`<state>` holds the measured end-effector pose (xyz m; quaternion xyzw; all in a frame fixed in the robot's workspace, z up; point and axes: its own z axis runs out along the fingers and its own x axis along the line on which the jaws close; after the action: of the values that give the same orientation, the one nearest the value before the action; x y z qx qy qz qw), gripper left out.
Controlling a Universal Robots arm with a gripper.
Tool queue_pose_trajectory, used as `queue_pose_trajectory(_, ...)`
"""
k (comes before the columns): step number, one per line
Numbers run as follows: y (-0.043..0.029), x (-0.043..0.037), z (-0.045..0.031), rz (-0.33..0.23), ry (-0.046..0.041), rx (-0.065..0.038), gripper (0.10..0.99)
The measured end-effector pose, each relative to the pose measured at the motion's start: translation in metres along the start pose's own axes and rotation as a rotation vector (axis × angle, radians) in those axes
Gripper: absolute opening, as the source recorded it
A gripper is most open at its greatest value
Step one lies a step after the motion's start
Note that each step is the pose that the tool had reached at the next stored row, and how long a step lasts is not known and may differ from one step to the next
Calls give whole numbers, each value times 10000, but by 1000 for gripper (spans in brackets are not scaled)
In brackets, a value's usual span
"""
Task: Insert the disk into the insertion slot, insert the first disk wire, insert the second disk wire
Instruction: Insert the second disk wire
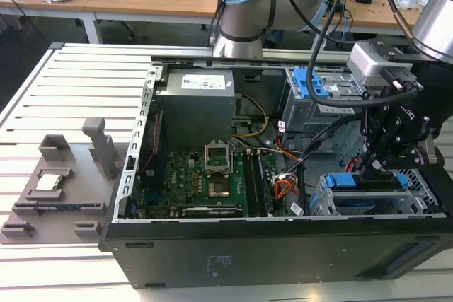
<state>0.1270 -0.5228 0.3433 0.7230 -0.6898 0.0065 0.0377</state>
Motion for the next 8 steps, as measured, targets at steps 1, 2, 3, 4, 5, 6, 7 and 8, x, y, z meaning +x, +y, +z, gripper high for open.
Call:
queue_pose_trajectory(1,0,0,1,-1,-32,1,145)
queue_pose_trajectory(2,0,0,7,-2,-46,1,145)
queue_pose_trajectory(3,0,0,10,-1,-48,1,145)
queue_pose_trajectory(4,-1,0,15,-1,-49,0,145)
queue_pose_trajectory(5,-2,3,18,-2,-50,0,145)
queue_pose_trajectory(6,-3,5,20,-2,-51,-1,145)
queue_pose_trajectory(7,-4,7,22,-1,-52,-1,145)
queue_pose_trajectory(8,-6,11,27,-1,-51,-2,145)
